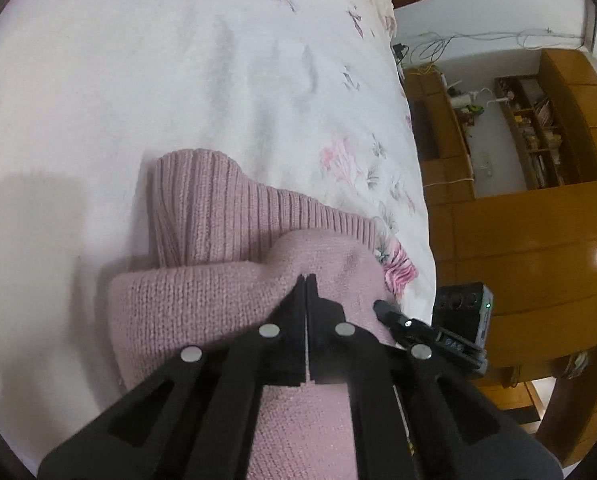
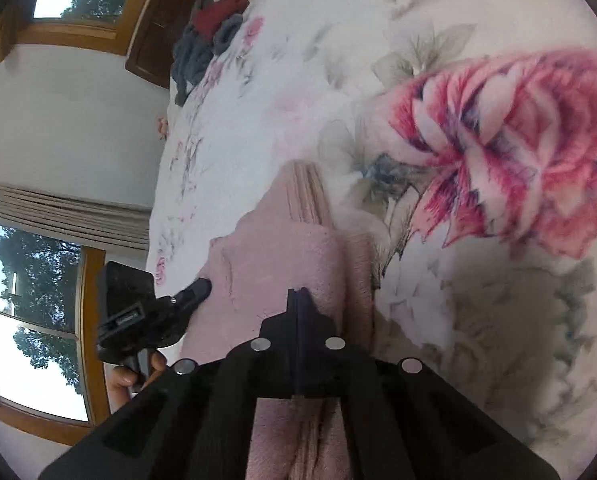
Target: Fold small clothes
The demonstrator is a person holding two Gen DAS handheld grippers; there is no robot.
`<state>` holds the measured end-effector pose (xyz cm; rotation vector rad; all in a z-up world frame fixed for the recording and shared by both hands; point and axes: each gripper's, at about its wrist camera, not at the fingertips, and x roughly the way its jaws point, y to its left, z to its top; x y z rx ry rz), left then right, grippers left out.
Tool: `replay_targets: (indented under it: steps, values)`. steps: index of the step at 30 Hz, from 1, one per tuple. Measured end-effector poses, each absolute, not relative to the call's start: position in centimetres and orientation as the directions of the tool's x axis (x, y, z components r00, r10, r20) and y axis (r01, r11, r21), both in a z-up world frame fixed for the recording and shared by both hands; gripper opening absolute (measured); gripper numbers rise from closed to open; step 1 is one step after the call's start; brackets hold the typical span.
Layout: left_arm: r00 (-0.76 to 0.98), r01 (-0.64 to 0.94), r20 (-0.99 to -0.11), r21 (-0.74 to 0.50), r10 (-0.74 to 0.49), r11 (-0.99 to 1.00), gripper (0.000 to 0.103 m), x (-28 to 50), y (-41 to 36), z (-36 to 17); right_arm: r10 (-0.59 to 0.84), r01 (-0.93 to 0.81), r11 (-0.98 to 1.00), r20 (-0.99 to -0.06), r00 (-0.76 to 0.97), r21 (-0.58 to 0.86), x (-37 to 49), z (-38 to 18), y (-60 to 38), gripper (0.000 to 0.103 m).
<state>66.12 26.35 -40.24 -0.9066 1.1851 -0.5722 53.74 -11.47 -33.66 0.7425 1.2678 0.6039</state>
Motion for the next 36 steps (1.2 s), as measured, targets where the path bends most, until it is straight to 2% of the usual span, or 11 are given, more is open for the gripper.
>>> replay_targets:
  steps: [2, 8, 12, 13, 15, 18, 20, 22, 24, 30, 36]
  values:
    - [0.333, -0.039, -0.475, -0.870, -0.815, 0.491, 0.036, 64.6, 27.2, -38.1, 0.777, -0.046, 0.615, -0.594, 0.210, 0.788, 52.6, -31.6, -11.8, 0.010]
    - [0.228, 0.094, -0.466, -0.863, -0.855, 0.496, 0.040, 58.2, 25.5, -37.0, 0.785, -0.183, 0.619, -0.610, 0.107, 0.764, 47.3, -29.7, -9.1, 0.006]
    - [0.232, 0.020, -0.520, -0.842, -0.822, 0.539, 0.000, 57.9, 25.5, -40.1, 0.738, -0.119, 0.675, -0.665, 0.114, 0.728, 46.7, -32.2, -9.9, 0.000]
    - [0.237, 0.008, -0.523, -0.842, -0.819, 0.540, 0.000, 58.0, 25.7, -39.9, 0.726, -0.118, 0.688, -0.676, 0.129, 0.716, 46.2, -31.4, -10.0, 0.000]
    - [0.255, 0.040, -0.476, -0.865, -0.842, 0.501, 0.030, 57.2, 26.0, -37.9, 0.734, -0.154, 0.679, -0.663, 0.148, 0.718, 45.1, -29.1, -10.1, 0.005]
    - [0.233, 0.118, -0.471, -0.855, -0.851, 0.505, 0.034, 55.2, 25.4, -36.1, 0.781, -0.208, 0.624, -0.611, 0.134, 0.753, 43.1, -27.1, -8.9, 0.007]
    - [0.207, 0.100, -0.553, -0.809, -0.807, 0.579, 0.030, 54.9, 24.7, -37.6, 0.757, -0.200, 0.651, -0.646, 0.099, 0.732, 42.6, -28.6, -7.8, 0.006]
    - [0.192, 0.072, -0.589, -0.789, -0.785, 0.610, 0.000, 55.0, 24.6, -39.4, 0.693, -0.181, 0.717, -0.717, 0.080, 0.673, 42.8, -31.4, -6.9, 0.000]
    - [0.188, 0.048, -0.587, -0.795, -0.787, 0.605, 0.001, 55.1, 24.9, -39.6, 0.708, -0.121, 0.706, -0.702, 0.079, 0.698, 43.0, -33.1, -7.6, 0.000]
    - [0.249, 0.074, -0.538, -0.819, -0.806, 0.569, 0.075, 51.3, 26.0, -37.0, 0.739, -0.166, 0.673, -0.663, 0.115, 0.721, 39.8, -29.5, -7.4, 0.007]
    - [0.267, -0.040, -0.529, -0.841, -0.805, 0.539, 0.089, 46.4, 28.9, -39.1, 0.718, -0.096, 0.696, -0.692, 0.077, 0.712, 40.4, -32.3, -8.1, 0.010]
